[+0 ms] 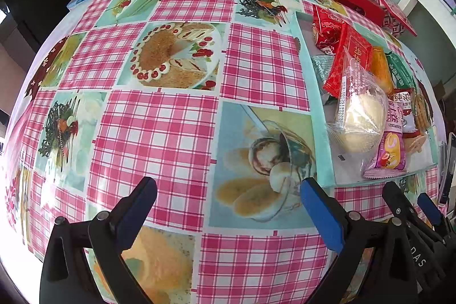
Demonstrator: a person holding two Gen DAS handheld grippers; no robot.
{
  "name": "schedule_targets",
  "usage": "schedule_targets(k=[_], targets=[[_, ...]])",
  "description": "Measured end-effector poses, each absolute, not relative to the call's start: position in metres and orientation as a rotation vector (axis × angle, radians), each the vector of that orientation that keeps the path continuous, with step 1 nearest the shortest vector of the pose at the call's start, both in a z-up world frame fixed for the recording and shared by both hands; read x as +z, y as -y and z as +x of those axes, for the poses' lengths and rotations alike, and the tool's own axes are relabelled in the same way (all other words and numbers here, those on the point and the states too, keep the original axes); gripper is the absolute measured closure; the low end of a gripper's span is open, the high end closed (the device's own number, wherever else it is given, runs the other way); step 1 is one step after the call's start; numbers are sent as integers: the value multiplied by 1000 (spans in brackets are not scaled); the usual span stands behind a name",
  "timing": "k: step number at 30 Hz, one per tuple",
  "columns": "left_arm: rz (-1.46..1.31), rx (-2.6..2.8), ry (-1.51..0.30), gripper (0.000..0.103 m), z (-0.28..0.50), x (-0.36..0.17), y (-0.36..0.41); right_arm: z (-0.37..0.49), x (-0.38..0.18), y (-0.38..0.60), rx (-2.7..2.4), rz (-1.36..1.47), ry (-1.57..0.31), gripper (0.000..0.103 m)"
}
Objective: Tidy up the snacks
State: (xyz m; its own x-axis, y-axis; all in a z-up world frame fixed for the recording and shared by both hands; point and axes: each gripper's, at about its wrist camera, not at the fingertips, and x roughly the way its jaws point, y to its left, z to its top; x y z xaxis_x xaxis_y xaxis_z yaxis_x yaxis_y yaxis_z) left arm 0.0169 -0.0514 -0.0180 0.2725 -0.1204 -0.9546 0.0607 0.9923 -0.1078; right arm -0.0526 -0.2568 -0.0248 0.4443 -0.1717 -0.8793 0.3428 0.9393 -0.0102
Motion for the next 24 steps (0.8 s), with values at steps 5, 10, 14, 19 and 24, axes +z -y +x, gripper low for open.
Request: schedule_targets(k=[5, 10, 14, 19, 24], targets=[[-53, -123, -1289, 3, 17, -18, 51, -52, -26, 256, -321, 178, -1066, 0], [-53, -123, -1290, 3, 17, -19, 51, -53, -26, 256, -321, 178, -1066, 0], [-52, -123, -1291, 3, 17, -19, 49, -52, -26, 256, -321, 178, -1066, 0], [-51, -124, -1291, 3, 17, -19, 49, -53, -27, 255, -320, 178, -1069, 0], [-51, -125, -1291, 3, 17, -19, 49, -52, -27, 255, -321, 177, -1069, 0]])
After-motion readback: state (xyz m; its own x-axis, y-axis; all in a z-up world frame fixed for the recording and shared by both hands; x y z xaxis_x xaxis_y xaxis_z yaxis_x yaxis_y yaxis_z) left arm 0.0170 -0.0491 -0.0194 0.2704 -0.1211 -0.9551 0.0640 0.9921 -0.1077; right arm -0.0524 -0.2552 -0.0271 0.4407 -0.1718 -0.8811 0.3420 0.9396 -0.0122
